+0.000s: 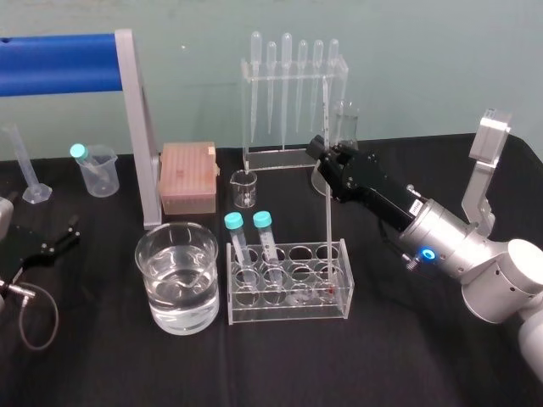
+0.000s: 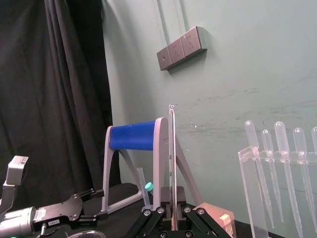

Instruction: Hold the thermometer with one hand and immerse one end into the beaker, then reinsert it into the test tube rack.

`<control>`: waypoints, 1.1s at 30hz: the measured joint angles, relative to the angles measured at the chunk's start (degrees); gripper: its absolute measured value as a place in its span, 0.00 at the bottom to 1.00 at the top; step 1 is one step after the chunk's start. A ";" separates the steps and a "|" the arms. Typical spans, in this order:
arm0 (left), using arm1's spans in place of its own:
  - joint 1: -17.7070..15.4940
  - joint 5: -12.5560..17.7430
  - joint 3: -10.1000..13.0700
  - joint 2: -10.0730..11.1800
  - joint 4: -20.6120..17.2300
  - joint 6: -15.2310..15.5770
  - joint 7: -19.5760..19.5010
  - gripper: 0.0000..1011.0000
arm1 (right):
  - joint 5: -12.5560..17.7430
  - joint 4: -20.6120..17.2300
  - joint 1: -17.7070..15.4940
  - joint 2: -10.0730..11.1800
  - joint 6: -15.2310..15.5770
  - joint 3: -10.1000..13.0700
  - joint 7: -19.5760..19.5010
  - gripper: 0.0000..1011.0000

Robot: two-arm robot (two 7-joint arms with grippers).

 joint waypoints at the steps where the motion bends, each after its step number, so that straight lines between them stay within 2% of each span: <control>1: 0.00 0.00 0.00 0.00 0.00 0.00 0.00 1.00 | 0.00 0.00 0.00 0.00 0.00 0.00 0.00 0.06; 8: 0.00 0.00 0.00 0.00 0.00 0.00 0.00 1.00 | 0.01 -0.03 -0.03 0.00 -0.01 0.03 0.01 0.07; 12: 0.00 0.00 0.00 0.00 0.00 0.00 0.00 1.00 | 0.02 -0.03 -0.04 0.00 -0.02 0.03 0.03 0.16; 16: 0.00 0.00 0.00 0.00 0.00 0.00 0.00 1.00 | 0.04 -0.03 -0.04 0.00 -0.03 0.04 0.04 0.27; 19: 0.00 0.00 0.00 0.00 0.00 0.00 0.00 1.00 | 0.07 -0.03 -0.04 0.00 -0.04 0.04 0.07 0.41; 22: 0.00 0.00 0.00 0.00 0.00 0.00 0.00 1.00 | 0.09 -0.03 -0.03 0.00 -0.06 0.04 0.09 0.49; 23: 0.00 0.00 0.00 0.00 0.00 0.00 0.00 1.00 | 0.09 -0.03 -0.03 0.00 -0.06 0.04 0.09 0.49; 24: 0.00 0.00 0.00 0.00 0.00 0.00 0.00 1.00 | 0.09 -0.03 -0.04 0.00 -0.06 0.04 0.10 0.55; 32: 0.00 0.00 0.00 0.00 0.00 0.00 0.00 1.00 | 0.10 -0.03 -0.04 0.00 -0.10 0.04 0.11 0.80; 33: 0.00 0.00 0.00 0.00 0.00 0.00 0.00 1.00 | 0.10 -0.03 -0.03 0.00 -0.10 0.03 0.11 0.80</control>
